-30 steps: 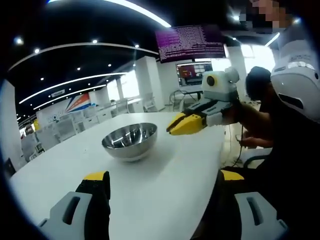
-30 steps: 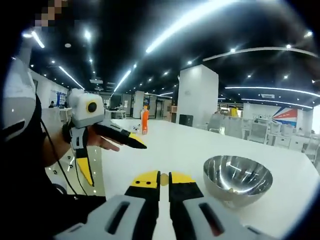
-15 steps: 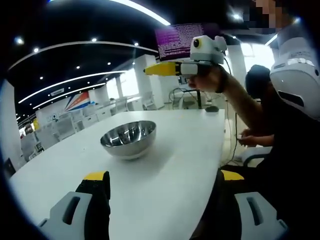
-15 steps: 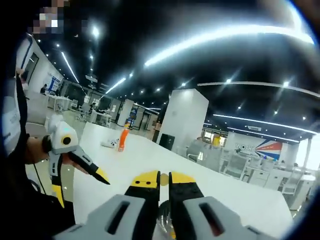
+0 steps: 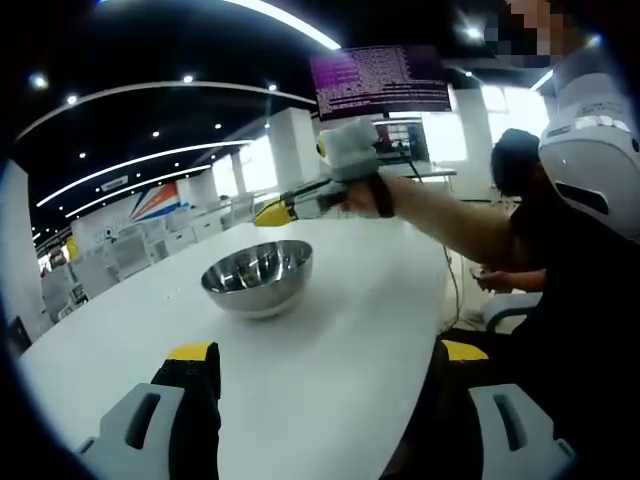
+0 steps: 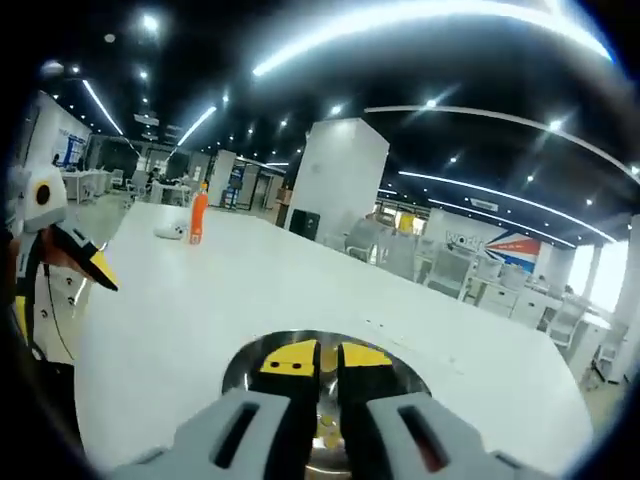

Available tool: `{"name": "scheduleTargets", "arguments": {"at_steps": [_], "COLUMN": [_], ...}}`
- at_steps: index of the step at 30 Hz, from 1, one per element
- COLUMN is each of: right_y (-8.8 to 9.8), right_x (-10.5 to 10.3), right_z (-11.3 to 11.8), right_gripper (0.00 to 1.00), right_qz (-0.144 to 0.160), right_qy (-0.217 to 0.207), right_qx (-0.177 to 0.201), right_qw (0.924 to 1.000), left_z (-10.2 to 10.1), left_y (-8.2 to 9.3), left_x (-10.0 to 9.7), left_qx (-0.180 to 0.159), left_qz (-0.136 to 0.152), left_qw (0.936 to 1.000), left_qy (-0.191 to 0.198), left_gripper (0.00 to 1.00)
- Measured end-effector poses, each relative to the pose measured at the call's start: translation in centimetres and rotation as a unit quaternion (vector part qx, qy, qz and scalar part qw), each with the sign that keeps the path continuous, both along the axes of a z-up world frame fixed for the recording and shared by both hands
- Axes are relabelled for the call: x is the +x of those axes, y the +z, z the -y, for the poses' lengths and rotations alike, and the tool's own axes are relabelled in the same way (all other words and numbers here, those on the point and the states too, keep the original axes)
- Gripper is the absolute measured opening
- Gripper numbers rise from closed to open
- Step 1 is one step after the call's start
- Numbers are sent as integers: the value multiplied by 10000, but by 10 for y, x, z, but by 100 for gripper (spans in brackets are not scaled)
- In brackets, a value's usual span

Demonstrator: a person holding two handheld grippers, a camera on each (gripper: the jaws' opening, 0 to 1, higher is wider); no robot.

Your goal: Pick up the QQ candy scattered on the table and place it into the stainless steel bowl on the table

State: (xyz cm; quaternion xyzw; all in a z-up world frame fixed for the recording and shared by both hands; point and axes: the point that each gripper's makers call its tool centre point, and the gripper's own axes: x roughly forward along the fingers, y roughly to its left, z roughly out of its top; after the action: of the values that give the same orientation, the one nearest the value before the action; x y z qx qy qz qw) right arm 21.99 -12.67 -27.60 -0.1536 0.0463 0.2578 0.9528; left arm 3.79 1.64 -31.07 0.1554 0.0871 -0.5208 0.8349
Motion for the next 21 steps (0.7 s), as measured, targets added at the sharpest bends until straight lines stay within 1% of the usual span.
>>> {"name": "scheduleTargets", "arguments": {"at_steps": [3, 8, 12, 15, 21], "right_y": [-18, -36, -44, -46, -50], "right_x": [8, 12, 12, 12, 11], "right_z": [2, 2, 1, 2, 1], "right_gripper": [6, 7, 7, 7, 7], "right_qz": [-212, -405, -489, -487, -536], "right_qy": [-45, -54, -38, -76, -95], "right_qx": [17, -38, -132, -220, -138], "right_qw": [9998, 9992, 9987, 9985, 9984], "left_z": [-1, -2, -2, -2, -4], "left_y": [0, 0, -1, -3, -3], "left_x": [1, 2, 2, 1, -1], "left_qx": [-11, -28, -42, -41, -53], "left_qz": [-6, -19, -31, -46, -43], "left_qw": [10000, 10000, 10000, 10000, 10000], "left_qy": [7, 8, 8, 2, 11], "left_gripper": [89, 89, 89, 89, 89]}}
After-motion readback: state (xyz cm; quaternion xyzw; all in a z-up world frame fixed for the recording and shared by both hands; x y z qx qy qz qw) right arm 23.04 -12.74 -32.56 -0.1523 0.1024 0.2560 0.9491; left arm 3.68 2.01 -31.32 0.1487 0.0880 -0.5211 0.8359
